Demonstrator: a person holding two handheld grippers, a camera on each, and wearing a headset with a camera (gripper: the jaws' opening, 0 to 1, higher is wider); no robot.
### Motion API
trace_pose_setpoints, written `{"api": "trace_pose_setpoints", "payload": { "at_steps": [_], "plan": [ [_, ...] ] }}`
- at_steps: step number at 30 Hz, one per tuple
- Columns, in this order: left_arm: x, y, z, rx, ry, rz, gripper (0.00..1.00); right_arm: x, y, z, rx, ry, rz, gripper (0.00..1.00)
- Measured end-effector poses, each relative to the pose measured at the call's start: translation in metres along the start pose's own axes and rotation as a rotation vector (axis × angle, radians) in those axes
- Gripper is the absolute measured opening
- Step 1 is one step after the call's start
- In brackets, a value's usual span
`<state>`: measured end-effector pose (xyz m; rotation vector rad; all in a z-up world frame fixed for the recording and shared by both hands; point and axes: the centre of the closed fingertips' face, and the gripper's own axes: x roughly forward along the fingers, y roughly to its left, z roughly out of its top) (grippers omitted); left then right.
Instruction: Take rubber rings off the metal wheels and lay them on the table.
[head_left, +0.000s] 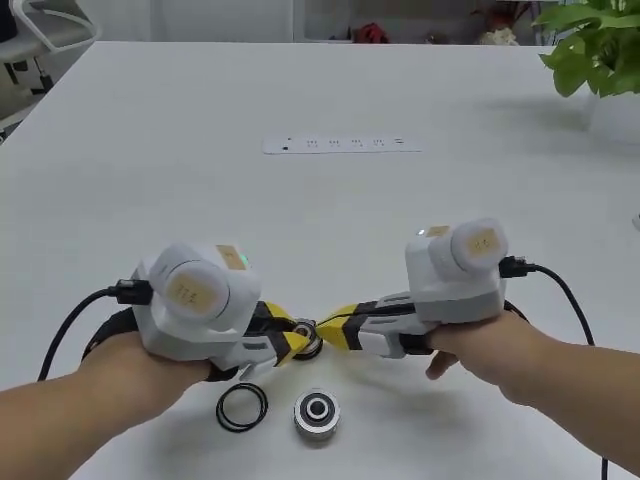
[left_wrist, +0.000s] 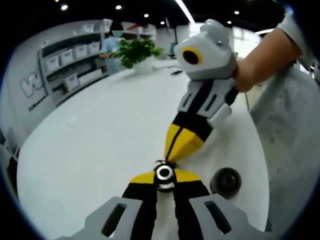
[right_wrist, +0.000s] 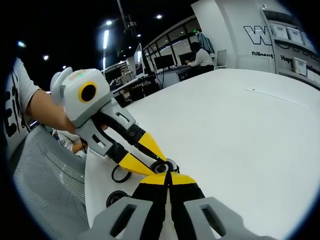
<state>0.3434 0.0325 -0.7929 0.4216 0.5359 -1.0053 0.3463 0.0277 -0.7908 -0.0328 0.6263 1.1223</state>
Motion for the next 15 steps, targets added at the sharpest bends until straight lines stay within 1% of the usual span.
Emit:
{"api": "trace_pose_setpoints", "payload": {
  "at_steps": [15],
  "plan": [
    [-0.0005, -0.0011, 0.0001, 0.003, -0.006, -0.003, 0.12, 0.0012, 0.0049, 0.0010, -0.021, 0.004, 0.024, 0.00]
  ]
}}
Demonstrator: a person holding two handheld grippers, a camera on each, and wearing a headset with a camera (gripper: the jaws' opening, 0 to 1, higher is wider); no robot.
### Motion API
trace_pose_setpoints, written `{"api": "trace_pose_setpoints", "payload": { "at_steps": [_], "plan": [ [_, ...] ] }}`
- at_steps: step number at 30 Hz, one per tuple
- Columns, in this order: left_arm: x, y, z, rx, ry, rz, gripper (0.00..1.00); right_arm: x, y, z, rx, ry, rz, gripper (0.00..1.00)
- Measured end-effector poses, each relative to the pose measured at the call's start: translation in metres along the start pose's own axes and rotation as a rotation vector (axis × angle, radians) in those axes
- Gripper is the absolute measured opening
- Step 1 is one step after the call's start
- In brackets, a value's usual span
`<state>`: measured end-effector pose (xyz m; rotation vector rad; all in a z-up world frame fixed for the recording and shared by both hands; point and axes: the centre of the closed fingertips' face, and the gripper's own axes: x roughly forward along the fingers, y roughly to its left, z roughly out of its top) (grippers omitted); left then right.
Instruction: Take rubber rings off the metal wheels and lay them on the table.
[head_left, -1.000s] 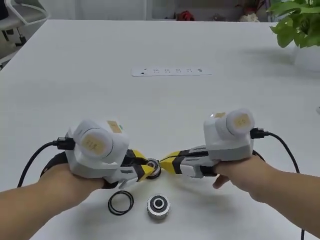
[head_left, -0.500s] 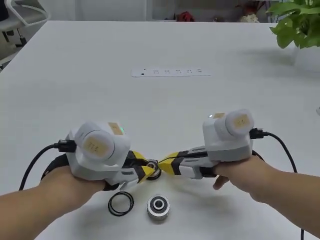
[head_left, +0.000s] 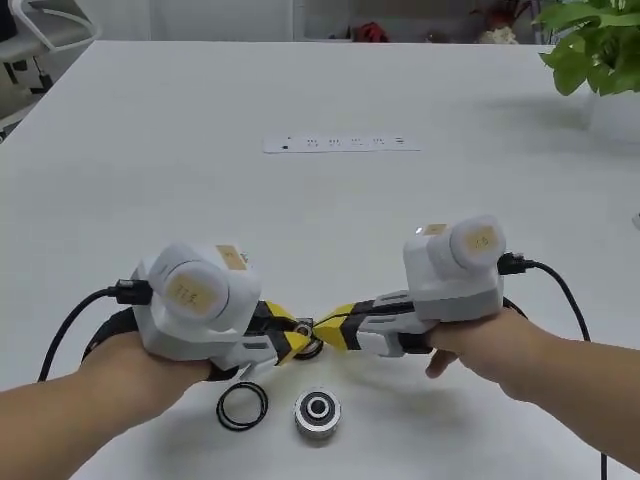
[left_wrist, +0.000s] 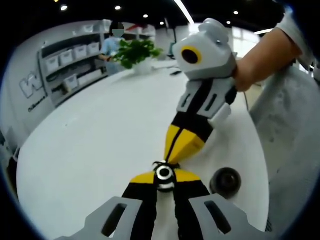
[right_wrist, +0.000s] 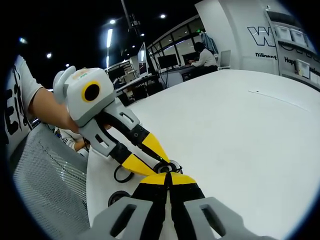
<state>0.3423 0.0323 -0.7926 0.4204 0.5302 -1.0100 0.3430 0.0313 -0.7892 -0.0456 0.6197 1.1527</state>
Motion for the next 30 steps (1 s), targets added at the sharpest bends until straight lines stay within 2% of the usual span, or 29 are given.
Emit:
{"api": "trace_pose_setpoints", "payload": {
  "at_steps": [16, 22, 25, 28, 30],
  "plan": [
    [0.001, -0.001, 0.001, -0.008, -0.008, 0.012, 0.12, 0.001, 0.010, 0.005, -0.006, -0.019, 0.040, 0.00],
    [0.001, 0.000, 0.001, -0.014, -0.011, 0.008, 0.12, 0.000, 0.006, 0.003, -0.002, -0.012, 0.025, 0.00],
    [0.001, -0.001, 0.002, 0.009, -0.002, 0.010, 0.13, 0.000, 0.003, 0.002, 0.002, -0.009, 0.012, 0.00],
    [0.001, -0.002, 0.003, 0.068, 0.008, 0.013, 0.13, -0.002, 0.001, 0.003, 0.007, -0.012, 0.003, 0.00],
    [0.001, -0.002, 0.004, 0.065, 0.006, 0.010, 0.14, -0.002, 0.000, 0.004, 0.008, -0.016, 0.001, 0.00]
  ]
}}
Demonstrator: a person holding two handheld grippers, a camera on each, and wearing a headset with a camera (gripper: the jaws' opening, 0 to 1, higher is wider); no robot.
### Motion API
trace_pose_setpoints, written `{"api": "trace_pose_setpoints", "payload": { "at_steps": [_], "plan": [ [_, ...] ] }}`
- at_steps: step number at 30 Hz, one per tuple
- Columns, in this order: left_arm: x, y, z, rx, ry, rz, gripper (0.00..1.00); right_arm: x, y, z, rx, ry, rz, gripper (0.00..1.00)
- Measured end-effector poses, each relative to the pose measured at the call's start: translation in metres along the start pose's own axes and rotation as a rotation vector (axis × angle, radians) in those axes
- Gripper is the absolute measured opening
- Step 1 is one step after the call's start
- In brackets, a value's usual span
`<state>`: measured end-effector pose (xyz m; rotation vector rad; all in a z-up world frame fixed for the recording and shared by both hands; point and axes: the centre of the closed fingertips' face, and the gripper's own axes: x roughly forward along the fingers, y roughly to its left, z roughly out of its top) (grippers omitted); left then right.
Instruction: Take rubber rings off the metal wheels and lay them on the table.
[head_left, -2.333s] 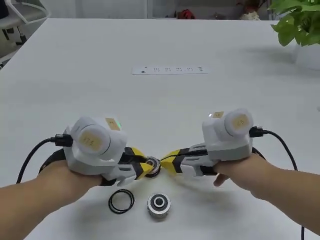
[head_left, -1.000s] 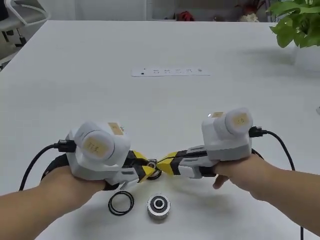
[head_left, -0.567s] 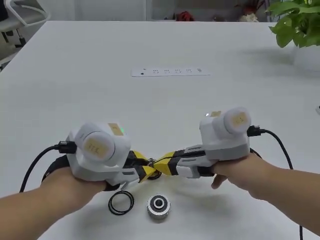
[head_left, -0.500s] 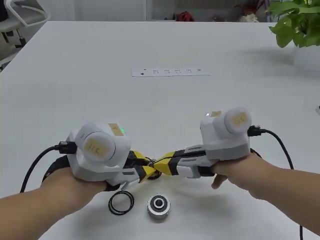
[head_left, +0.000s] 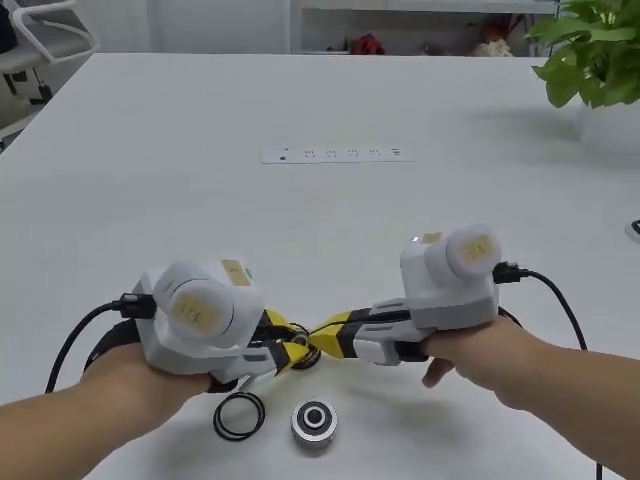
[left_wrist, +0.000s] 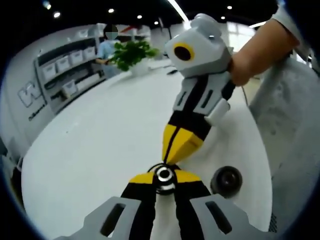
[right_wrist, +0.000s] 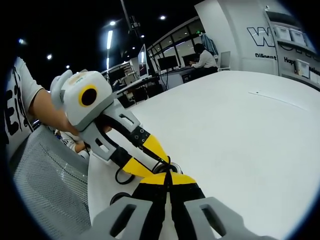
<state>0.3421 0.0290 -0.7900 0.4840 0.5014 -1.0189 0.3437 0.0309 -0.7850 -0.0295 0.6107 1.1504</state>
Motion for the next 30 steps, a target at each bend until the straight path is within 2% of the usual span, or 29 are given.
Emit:
{"api": "trace_pose_setpoints", "payload": {
  "at_steps": [6, 10, 21, 30],
  "plan": [
    [-0.003, -0.005, 0.004, -0.017, -0.011, -0.027, 0.18, -0.003, 0.001, 0.001, -0.004, -0.003, -0.005, 0.00],
    [-0.010, -0.006, 0.009, -0.033, -0.033, -0.032, 0.19, -0.004, 0.002, 0.002, -0.004, -0.007, -0.006, 0.00],
    [-0.032, -0.006, 0.021, -0.055, -0.083, -0.028, 0.25, -0.009, 0.008, 0.009, -0.007, -0.024, -0.004, 0.00],
    [-0.050, -0.009, 0.032, -0.065, -0.118, -0.037, 0.34, -0.014, 0.013, 0.016, -0.012, -0.035, 0.001, 0.00]
  ]
}}
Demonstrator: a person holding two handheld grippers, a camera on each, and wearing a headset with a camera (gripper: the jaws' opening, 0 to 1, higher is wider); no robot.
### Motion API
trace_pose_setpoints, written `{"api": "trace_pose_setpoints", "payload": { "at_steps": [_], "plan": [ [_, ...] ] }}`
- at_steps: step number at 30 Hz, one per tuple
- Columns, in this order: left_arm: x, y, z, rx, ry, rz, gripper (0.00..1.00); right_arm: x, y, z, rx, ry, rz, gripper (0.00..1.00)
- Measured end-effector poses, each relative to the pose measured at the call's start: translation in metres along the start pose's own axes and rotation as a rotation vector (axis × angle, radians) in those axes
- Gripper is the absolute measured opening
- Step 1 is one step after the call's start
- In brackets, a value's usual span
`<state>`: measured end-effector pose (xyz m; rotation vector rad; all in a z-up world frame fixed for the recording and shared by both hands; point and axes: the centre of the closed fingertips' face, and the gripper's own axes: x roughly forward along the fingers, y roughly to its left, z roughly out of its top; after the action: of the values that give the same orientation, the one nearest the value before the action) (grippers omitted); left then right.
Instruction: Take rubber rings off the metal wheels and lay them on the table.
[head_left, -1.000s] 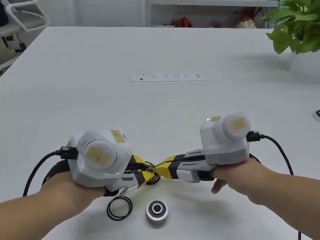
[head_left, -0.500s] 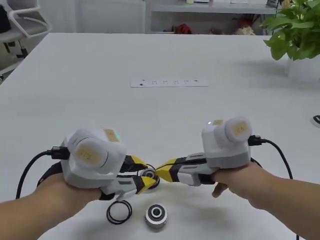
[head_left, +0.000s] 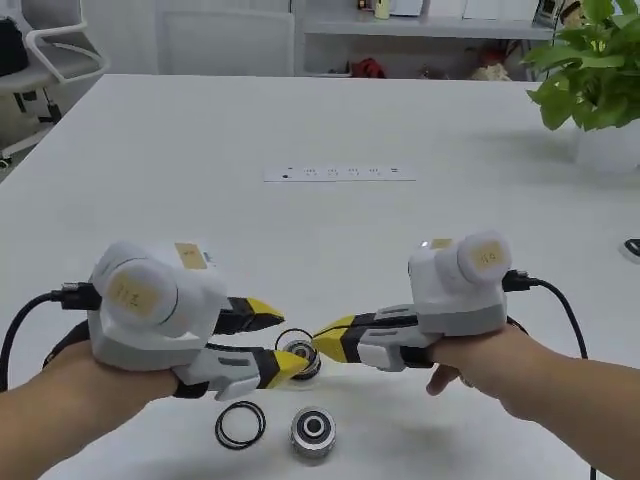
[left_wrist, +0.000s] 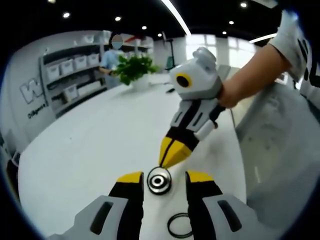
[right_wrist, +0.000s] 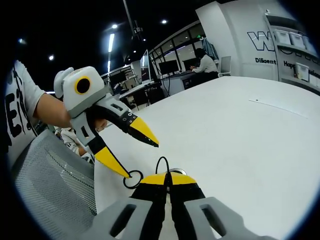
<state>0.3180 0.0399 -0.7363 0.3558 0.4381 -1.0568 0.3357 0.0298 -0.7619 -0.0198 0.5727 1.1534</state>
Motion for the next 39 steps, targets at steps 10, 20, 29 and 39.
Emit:
{"api": "trace_pose_setpoints", "payload": {
  "at_steps": [10, 20, 29, 39],
  "plan": [
    [-0.015, -0.004, 0.007, -0.013, -0.029, -0.006, 0.45, -0.003, 0.006, 0.003, -0.002, -0.004, 0.008, 0.00],
    [-0.030, -0.006, 0.007, -0.020, -0.054, 0.001, 0.54, -0.003, 0.015, 0.005, 0.002, -0.002, 0.027, 0.00],
    [-0.046, -0.008, -0.007, -0.045, -0.048, 0.011, 0.62, 0.000, 0.024, 0.003, 0.008, 0.007, 0.049, 0.00],
    [-0.057, -0.012, -0.020, -0.063, -0.039, 0.016, 0.66, 0.007, 0.038, -0.002, 0.015, 0.028, 0.086, 0.00]
  ]
}}
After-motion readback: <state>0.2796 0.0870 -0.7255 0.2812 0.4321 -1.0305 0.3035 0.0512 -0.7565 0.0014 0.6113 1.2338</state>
